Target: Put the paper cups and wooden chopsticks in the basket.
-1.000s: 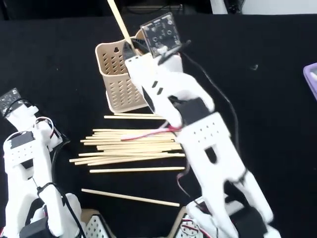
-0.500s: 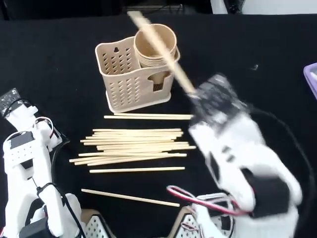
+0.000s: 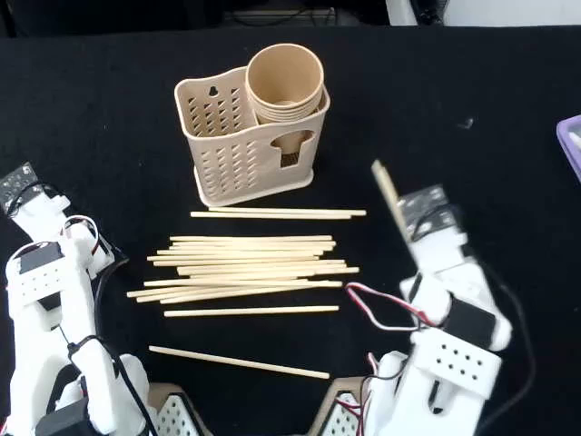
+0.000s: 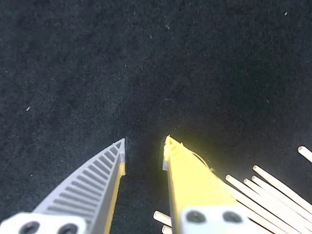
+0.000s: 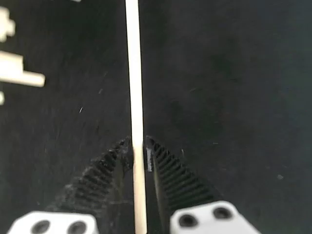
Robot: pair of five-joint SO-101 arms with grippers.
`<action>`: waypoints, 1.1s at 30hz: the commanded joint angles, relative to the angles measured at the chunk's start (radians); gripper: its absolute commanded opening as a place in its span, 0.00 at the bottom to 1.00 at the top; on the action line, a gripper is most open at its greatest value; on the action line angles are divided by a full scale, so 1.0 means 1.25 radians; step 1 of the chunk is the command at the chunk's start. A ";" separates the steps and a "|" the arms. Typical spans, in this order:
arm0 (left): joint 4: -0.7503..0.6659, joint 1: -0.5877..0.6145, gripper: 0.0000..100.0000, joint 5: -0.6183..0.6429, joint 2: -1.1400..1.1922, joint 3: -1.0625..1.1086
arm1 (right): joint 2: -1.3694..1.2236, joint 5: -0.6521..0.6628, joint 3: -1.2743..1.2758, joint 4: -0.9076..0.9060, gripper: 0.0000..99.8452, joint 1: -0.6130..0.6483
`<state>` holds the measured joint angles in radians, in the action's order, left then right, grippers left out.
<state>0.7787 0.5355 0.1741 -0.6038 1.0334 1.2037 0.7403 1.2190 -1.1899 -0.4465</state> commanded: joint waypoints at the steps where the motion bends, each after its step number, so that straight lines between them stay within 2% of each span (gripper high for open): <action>1: -0.011 0.007 0.13 0.007 -0.025 -0.009 | 0.009 0.129 0.094 0.058 0.01 -0.022; 4: -0.011 0.007 0.13 0.007 -0.025 -0.009 | 0.009 0.174 0.137 0.061 0.01 -0.022; 9: -0.010 0.007 0.13 0.007 -0.025 -0.009 | 0.007 0.182 0.165 0.086 0.01 -0.018; 11: -0.009 0.007 0.13 0.007 -0.025 -0.010 | 0.007 0.182 0.159 0.065 0.05 -0.020; 14: -0.007 0.007 0.13 0.007 -0.025 -0.012 | 0.007 0.182 0.137 0.011 0.16 -0.018; 19: -0.007 0.007 0.13 0.007 -0.025 -0.012 | -0.041 0.168 0.085 -0.014 0.16 -0.016; 23: -0.007 0.007 0.13 0.007 -0.025 -0.013 | -0.191 0.069 -0.028 -0.026 0.18 0.045; 27: -0.007 0.007 0.13 0.007 -0.025 -0.013 | -0.427 -0.031 -0.203 -0.079 0.20 0.176; 30: -0.007 0.007 0.13 0.007 -0.025 -0.013 | -0.581 -0.066 -0.331 -0.081 0.20 0.242; 33: -0.007 0.007 0.13 0.007 -0.025 -0.013 | -0.711 -0.070 -0.440 -0.080 0.20 0.258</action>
<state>0.7787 0.5355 0.1741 -0.6038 1.0334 0.5194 0.6774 0.8753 -1.2820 -0.1672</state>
